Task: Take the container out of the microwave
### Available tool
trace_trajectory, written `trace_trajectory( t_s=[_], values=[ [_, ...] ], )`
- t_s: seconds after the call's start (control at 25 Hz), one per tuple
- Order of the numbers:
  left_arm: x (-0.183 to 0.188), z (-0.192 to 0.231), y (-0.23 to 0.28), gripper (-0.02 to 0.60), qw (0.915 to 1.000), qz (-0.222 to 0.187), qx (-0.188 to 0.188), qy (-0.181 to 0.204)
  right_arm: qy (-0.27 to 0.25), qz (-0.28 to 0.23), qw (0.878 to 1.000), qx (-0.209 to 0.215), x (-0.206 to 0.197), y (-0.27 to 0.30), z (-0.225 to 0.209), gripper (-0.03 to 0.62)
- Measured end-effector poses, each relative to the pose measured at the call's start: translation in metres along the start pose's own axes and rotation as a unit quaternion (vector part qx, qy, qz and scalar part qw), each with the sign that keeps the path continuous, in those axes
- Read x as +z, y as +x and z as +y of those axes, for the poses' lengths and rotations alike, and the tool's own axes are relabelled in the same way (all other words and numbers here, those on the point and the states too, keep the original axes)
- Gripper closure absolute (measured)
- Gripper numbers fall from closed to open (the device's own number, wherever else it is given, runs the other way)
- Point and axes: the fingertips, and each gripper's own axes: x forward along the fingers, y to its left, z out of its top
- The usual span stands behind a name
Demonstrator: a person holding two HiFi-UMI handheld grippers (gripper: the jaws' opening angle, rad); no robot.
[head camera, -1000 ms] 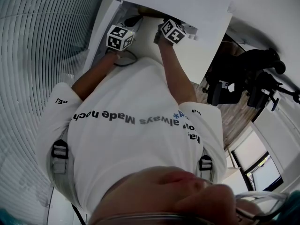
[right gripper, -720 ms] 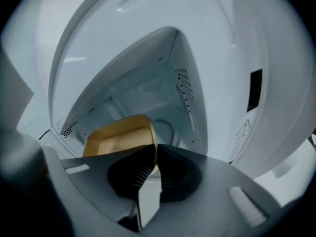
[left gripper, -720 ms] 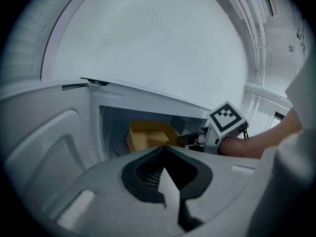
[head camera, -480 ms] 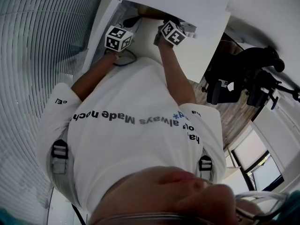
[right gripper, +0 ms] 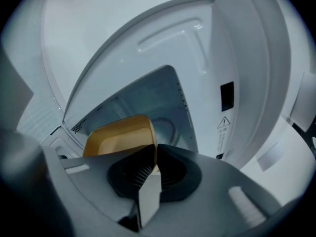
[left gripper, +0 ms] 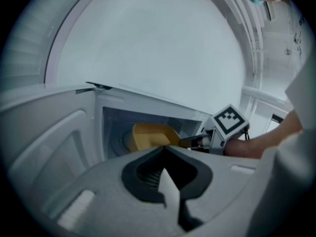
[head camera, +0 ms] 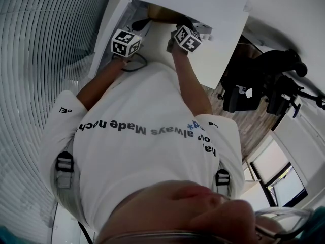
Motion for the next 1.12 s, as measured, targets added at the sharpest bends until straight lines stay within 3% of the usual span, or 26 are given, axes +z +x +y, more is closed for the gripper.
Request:
trace_trajectory(
  t_s=[1.12],
  values=[
    [-0.017, -0.021, -0.017, 0.578, 0.9995, 0.015, -0.026, 0.005, -0.016, 0.025, 1.000, 0.006, -0.041, -0.042, -0.016, 0.576]
  ],
)
